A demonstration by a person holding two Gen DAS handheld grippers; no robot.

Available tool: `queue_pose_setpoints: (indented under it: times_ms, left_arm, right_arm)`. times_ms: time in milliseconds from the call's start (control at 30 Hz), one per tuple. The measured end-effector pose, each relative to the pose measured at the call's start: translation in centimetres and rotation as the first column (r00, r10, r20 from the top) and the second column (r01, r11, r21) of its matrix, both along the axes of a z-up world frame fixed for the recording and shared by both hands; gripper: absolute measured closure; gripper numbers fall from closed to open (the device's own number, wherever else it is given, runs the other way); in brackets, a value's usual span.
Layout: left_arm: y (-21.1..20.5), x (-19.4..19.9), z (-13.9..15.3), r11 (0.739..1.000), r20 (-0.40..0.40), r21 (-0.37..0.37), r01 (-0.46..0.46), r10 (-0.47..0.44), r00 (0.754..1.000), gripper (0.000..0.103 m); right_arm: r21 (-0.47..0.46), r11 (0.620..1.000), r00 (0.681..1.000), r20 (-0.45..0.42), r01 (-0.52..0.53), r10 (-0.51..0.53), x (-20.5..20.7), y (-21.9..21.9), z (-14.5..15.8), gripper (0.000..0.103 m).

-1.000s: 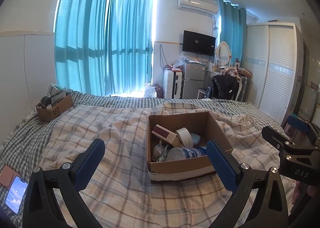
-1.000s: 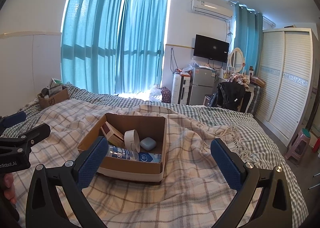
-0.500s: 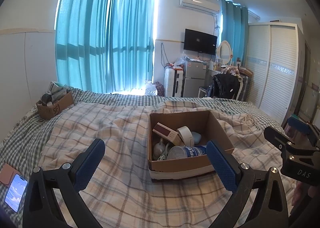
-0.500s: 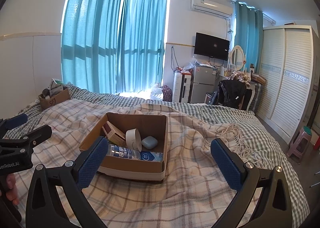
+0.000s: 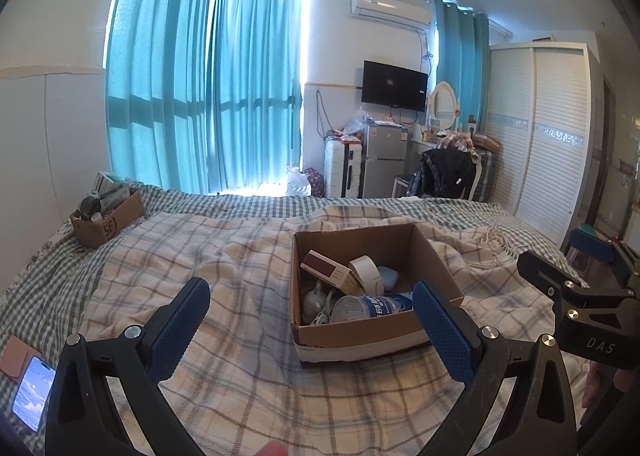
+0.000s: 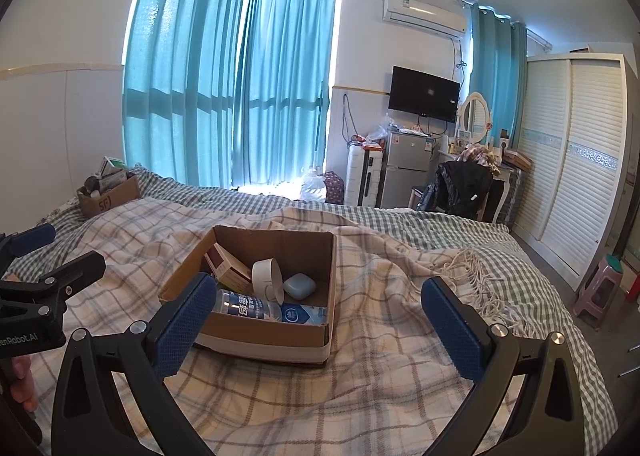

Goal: Organize objects

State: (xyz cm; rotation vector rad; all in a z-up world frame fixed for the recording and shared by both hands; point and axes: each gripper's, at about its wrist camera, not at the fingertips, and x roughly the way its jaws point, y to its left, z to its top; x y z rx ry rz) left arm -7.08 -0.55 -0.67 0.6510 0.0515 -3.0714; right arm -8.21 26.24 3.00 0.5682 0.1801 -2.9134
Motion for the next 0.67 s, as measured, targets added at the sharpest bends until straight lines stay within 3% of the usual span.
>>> queue_pose_setpoints:
  times_ms: [667]
  left_arm:
    - [0.19, -0.05, -0.21, 1.000, 0.008, -0.014, 0.000, 0.000, 1.000, 0.000]
  right_arm:
    - [0.003, 1.000, 1.000, 0.012, -0.001, 0.001, 0.08, 0.31, -0.52, 0.000]
